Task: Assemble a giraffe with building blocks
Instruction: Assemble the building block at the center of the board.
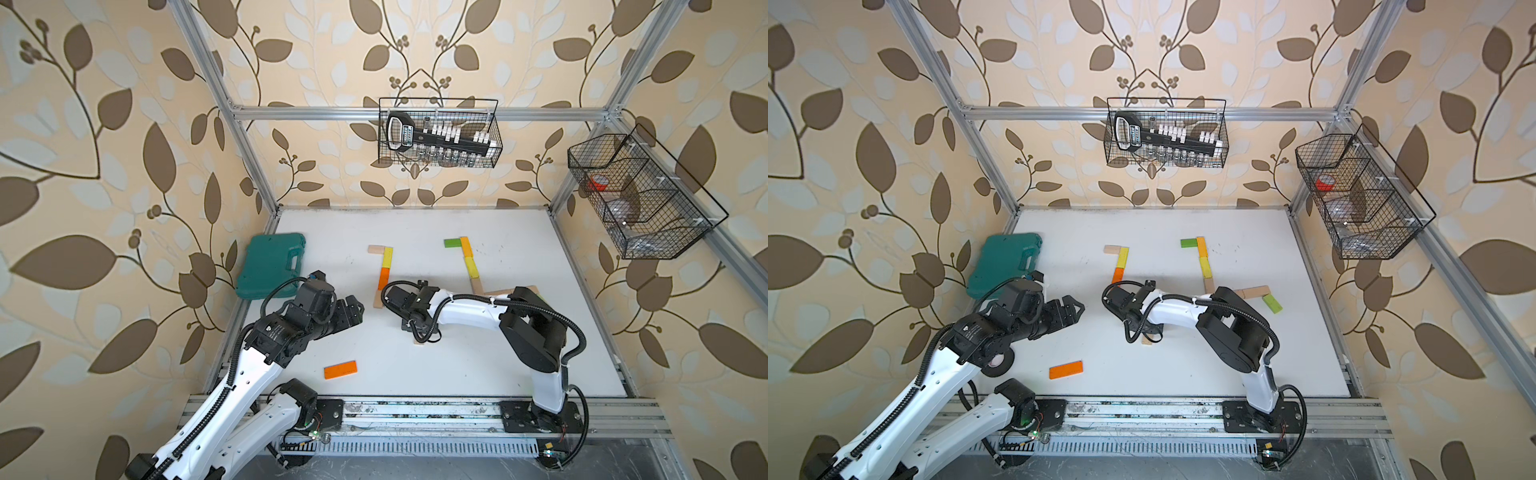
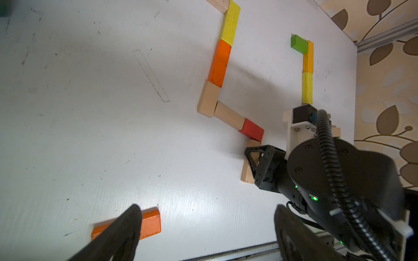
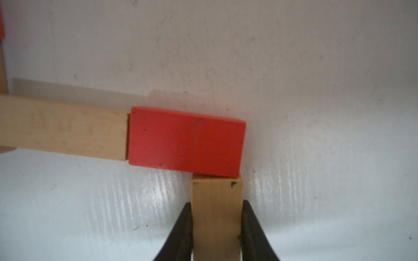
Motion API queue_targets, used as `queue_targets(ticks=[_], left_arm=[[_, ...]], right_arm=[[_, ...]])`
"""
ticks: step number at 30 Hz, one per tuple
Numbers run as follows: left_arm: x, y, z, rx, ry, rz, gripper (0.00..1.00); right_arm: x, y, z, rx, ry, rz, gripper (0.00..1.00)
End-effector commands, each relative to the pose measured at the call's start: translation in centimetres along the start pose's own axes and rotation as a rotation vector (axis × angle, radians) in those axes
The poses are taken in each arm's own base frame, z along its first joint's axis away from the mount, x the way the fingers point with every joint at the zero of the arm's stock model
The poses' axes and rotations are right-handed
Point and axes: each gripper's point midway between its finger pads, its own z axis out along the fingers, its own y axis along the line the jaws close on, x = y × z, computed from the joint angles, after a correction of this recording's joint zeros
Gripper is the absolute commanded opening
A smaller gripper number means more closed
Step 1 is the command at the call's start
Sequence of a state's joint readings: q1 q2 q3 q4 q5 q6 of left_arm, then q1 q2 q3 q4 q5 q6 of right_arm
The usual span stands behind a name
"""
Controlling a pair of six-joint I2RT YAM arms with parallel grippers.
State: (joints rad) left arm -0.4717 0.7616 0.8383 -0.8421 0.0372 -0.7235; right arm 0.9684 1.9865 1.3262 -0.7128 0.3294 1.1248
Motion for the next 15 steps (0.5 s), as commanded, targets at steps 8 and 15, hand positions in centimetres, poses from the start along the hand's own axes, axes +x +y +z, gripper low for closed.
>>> queue_targets(ticks=[8,15], left_arm=[[-1.16,-0.46,-1.05,0.006,-0.053,0.019,0.92],[-1.10,-0.51,-1.04,0.009,-0.050,0.021,0.92]], right_arm=[[0.98,-0.61,2.07,0.057,0.041,-0.017,0.33],[0.65,-0.47,1.54,0.047,0.032,-0.010,0.36]])
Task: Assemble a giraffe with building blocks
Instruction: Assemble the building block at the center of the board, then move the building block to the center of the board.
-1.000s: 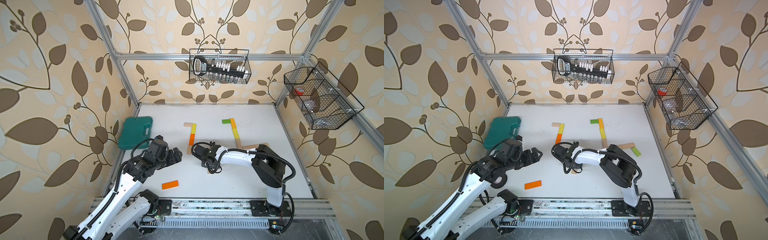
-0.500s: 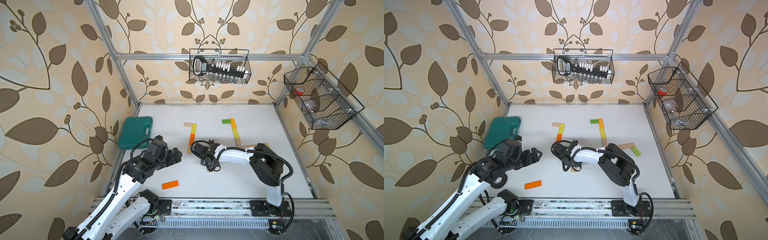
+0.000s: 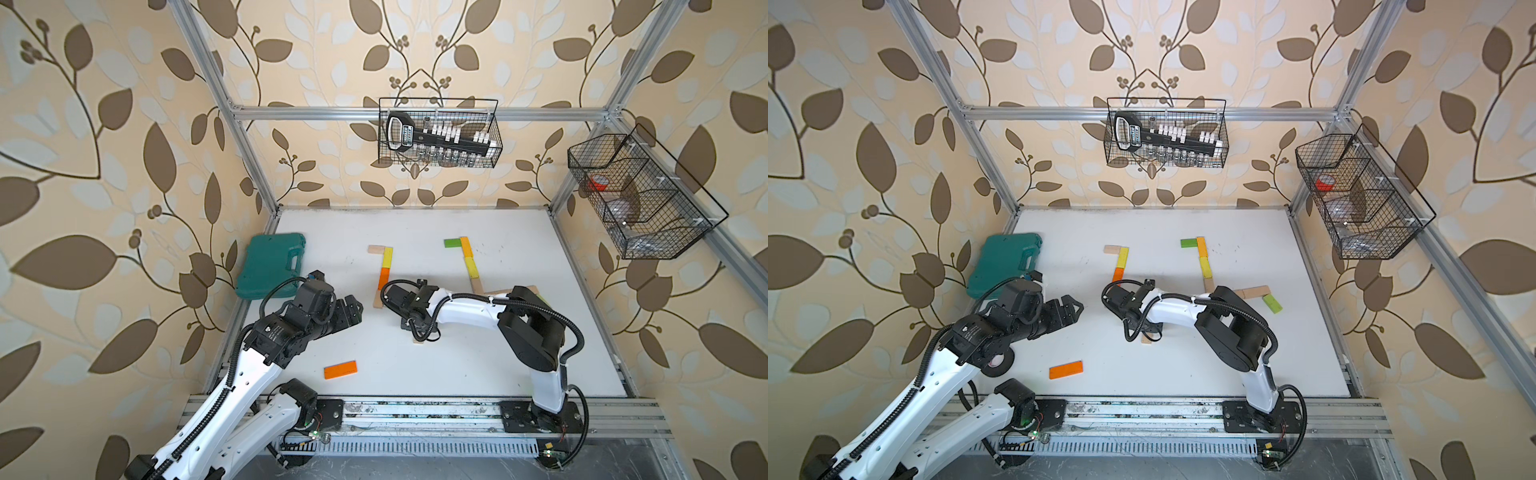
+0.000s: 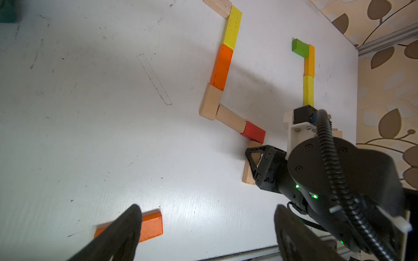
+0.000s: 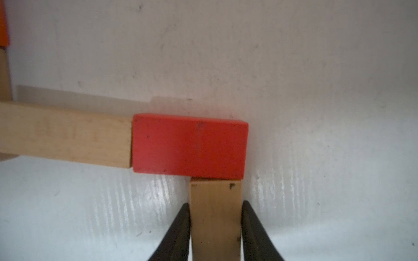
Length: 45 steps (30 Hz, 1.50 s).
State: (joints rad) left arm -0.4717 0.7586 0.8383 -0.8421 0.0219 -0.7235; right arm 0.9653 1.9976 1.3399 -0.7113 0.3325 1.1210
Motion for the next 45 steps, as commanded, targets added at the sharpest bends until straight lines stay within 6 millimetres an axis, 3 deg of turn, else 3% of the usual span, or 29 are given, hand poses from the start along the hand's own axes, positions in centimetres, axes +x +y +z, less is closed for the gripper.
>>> queue_targets(ticks=[1,7,10,16,21,24,27,31,36,40,45], left_arm=[[-0.9,-0.6,-1.0,0.017,-0.036,0.020,0.92],[-0.7,-0.4,-1.0,0.010,-0.034,0.021,0.92],[-0.6,-0.1,-1.1,-0.003,-0.029,0.018,0.92],[0.1,1.1,-1.0,-0.078,0.010,-0.024,0.92],[1.3,3.2,-0.8,-0.212,0.092,-0.064,0.89],[2.8,4.4,-0.4,-0.294,0.177,-0.077,0.89],[4.3,4.9,-0.1,-0.344,0.282,-0.070,0.89],[5.2,6.9,-1.3,-0.501,0.355,-0.081,0.91],[5.5,7.5,-2.7,-0.596,0.383,-0.152,0.93],[3.9,6.7,-3.9,-0.561,0.295,-0.175,0.93],[1.2,5.7,-6.6,-0.463,0.118,-0.191,0.93]], right_arm=[[0.8,-0.8,1.3,0.048,0.033,-0.009,0.38],[0.0,-0.8,-0.3,0.026,0.006,0.001,0.47],[-1.0,-0.8,-2.0,-0.003,-0.027,0.010,0.53],[-4.6,-1.3,-8.1,-0.108,-0.174,0.048,0.54],[-8.1,-3.0,-13.6,-0.200,-0.392,0.005,0.55],[-9.3,-4.0,-15.5,-0.241,-0.523,-0.088,0.55],[-9.3,-4.3,-16.4,-0.302,-0.614,-0.205,0.57],[-7.3,-2.2,-17.7,-0.510,-0.684,-0.420,0.57],[-2.9,2.0,-18.8,-0.781,-0.723,-0.731,0.56],[2.8,6.4,-18.3,-0.836,-0.719,-1.062,0.56],[10.0,11.4,-15.2,-0.886,-0.572,-1.399,0.58]])
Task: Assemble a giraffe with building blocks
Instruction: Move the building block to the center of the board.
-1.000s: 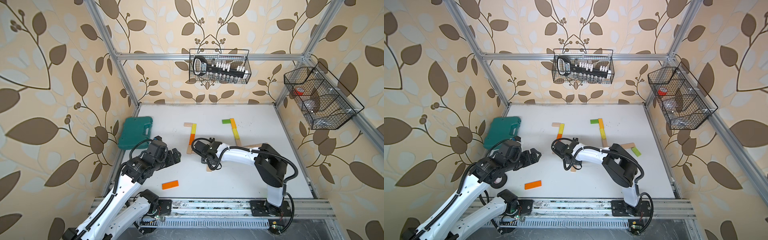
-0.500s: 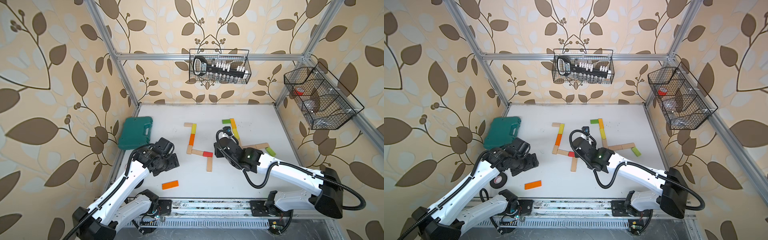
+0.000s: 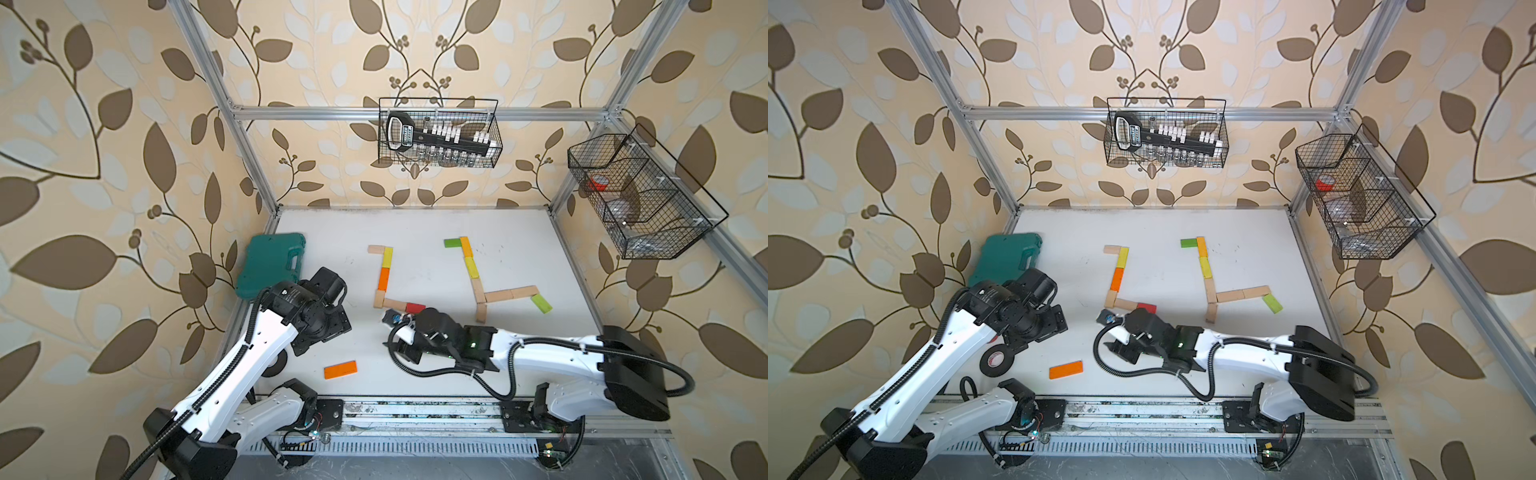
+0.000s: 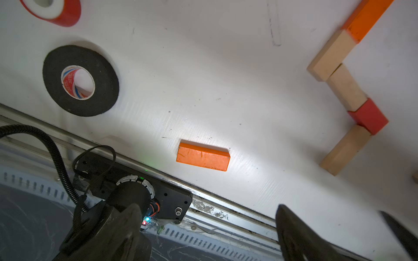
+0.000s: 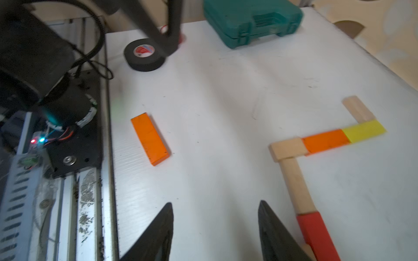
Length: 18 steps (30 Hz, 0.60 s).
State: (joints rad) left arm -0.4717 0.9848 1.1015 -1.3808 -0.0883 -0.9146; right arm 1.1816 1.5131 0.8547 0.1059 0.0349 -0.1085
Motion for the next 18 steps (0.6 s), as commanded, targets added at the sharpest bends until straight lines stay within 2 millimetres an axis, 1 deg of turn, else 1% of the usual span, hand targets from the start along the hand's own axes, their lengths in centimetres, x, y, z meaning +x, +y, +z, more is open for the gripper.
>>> queue_targets(ticks=[1,4,6,8,13,18], left_arm=[[-1.1,1.8,-3.2,0.031,-0.130,-0.050,0.94],[-1.5,2.4,-5.1,0.124,-0.227,-0.078,0.94],[-1.6,2.9,-6.0,0.183,-0.277,-0.095,0.94],[-1.5,3.3,-6.5,0.207,-0.303,-0.102,0.94],[-0.9,4.0,-6.1,0.180,-0.275,-0.095,0.95],[-0.5,3.7,-5.8,0.216,-0.268,-0.095,0.95]], right_arm=[[-0.2,4.3,2.9,-0.177,0.033,-0.206,0.59],[0.6,6.5,5.7,-0.251,0.103,-0.252,0.62],[0.9,7.2,7.4,-0.274,0.137,-0.267,0.67],[1.0,7.5,8.6,-0.283,0.149,-0.270,0.69],[1.6,8.6,10.3,-0.348,0.176,-0.272,0.72],[2.5,9.2,11.9,-0.376,0.215,-0.259,0.72]])
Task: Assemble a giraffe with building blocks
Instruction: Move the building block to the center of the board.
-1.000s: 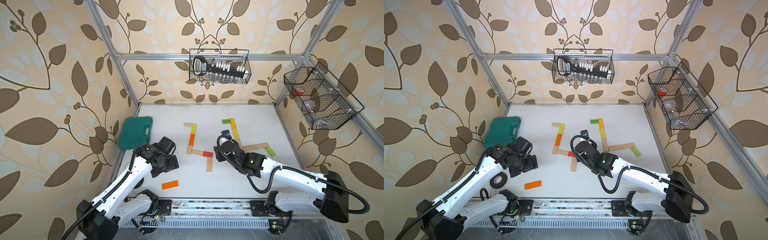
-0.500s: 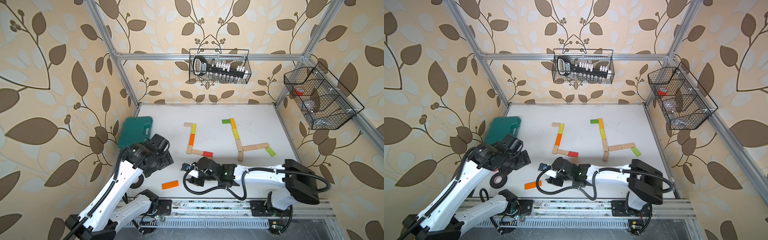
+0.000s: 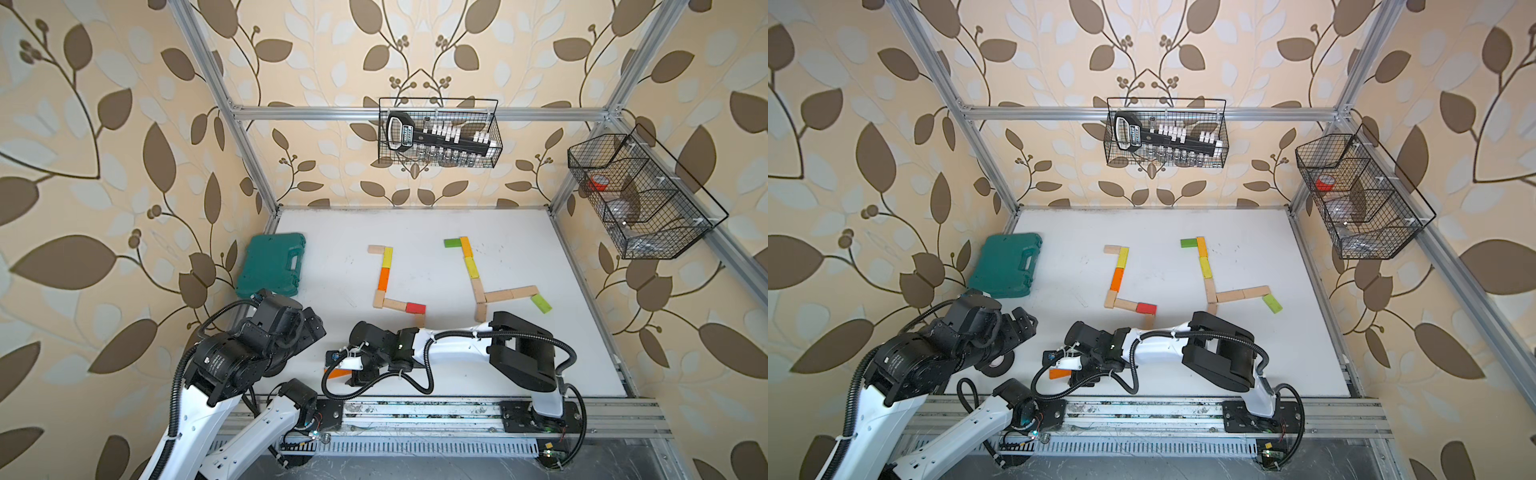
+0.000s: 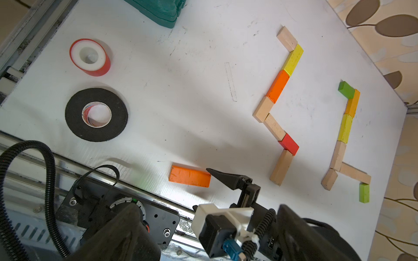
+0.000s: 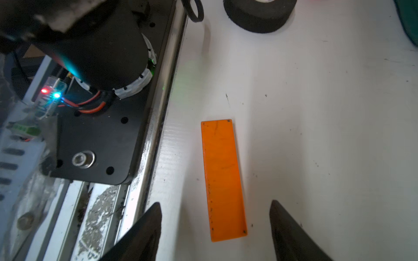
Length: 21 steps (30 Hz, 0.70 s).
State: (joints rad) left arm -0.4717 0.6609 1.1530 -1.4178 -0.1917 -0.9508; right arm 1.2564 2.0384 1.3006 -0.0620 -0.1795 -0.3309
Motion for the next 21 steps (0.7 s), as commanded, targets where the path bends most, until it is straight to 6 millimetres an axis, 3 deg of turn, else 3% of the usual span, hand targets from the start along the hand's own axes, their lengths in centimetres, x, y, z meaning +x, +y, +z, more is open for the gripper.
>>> queue_targets(ticks=[1,11,17,21], left_arm=[[0.2,0.6,0.1,-0.013,-0.006,-0.010,0.95],[0.2,0.6,-0.2,0.006,-0.014,-0.009,0.95],[-0.1,0.6,-0.5,0.010,-0.027,-0.004,0.95],[-0.1,0.7,-0.4,0.008,-0.033,0.001,0.95]], right_arm=[[0.3,0.8,1.2,-0.060,0.027,-0.005,0.71],[0.9,-2.6,3.2,0.040,0.072,0.119,0.64],[2.5,-2.8,3.0,0.055,0.118,0.180,0.51],[4.2,-2.5,2.0,0.080,0.159,0.234,0.33]])
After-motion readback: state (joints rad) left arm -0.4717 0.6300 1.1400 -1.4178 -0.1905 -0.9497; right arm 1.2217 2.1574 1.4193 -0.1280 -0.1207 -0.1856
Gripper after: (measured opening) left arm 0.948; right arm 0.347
